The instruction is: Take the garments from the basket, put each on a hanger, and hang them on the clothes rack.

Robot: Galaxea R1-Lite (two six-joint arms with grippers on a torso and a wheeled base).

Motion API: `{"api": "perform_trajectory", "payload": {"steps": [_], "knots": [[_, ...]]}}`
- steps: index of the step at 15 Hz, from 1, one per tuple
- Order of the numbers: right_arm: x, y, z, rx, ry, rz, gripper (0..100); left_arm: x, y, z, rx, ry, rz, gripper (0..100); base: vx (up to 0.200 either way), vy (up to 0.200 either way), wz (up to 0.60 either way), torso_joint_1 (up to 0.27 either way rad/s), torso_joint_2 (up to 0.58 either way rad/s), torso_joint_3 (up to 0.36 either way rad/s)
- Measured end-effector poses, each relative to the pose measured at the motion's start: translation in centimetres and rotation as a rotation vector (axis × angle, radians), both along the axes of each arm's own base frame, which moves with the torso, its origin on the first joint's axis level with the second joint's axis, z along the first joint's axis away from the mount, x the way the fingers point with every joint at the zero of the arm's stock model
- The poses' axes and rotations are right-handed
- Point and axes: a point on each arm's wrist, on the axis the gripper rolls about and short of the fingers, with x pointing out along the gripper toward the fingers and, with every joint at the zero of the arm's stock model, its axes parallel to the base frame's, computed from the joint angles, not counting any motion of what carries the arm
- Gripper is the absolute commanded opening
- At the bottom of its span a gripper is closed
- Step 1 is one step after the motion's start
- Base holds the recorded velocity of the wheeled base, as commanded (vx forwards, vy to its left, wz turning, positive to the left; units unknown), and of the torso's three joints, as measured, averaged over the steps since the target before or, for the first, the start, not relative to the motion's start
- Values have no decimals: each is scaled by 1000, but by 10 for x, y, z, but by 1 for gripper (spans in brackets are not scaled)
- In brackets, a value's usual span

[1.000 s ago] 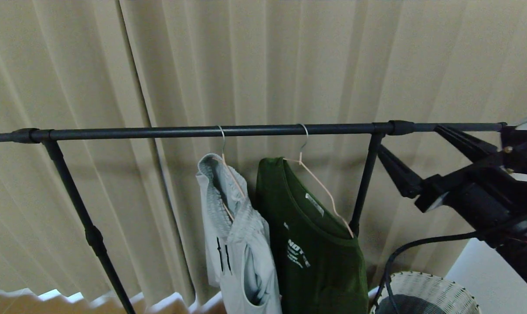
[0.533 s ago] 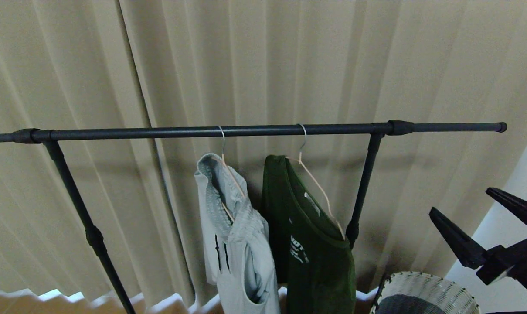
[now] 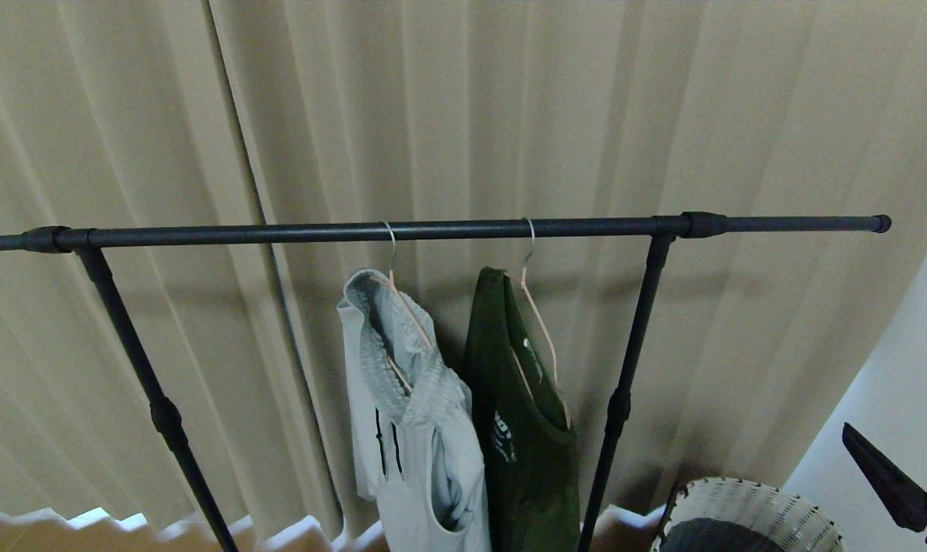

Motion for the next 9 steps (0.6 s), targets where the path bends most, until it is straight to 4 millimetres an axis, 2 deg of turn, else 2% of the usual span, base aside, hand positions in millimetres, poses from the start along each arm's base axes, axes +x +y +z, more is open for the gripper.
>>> {"api": "perform_trajectory", "payload": {"steps": [2,6,9], "knots": [[-13,-4,-7,-30,103,-13,100,0,0,0,0,0,0,100,0,0,0,0,0,0],[-42,-9,-12,-40,197,43,100,0,0,0,0,0,0,100,0,0,0,0,0,0],[-52,-11,-10,-32,151,44,100,0,0,0,0,0,0,100,0,0,0,0,0,0]]}}
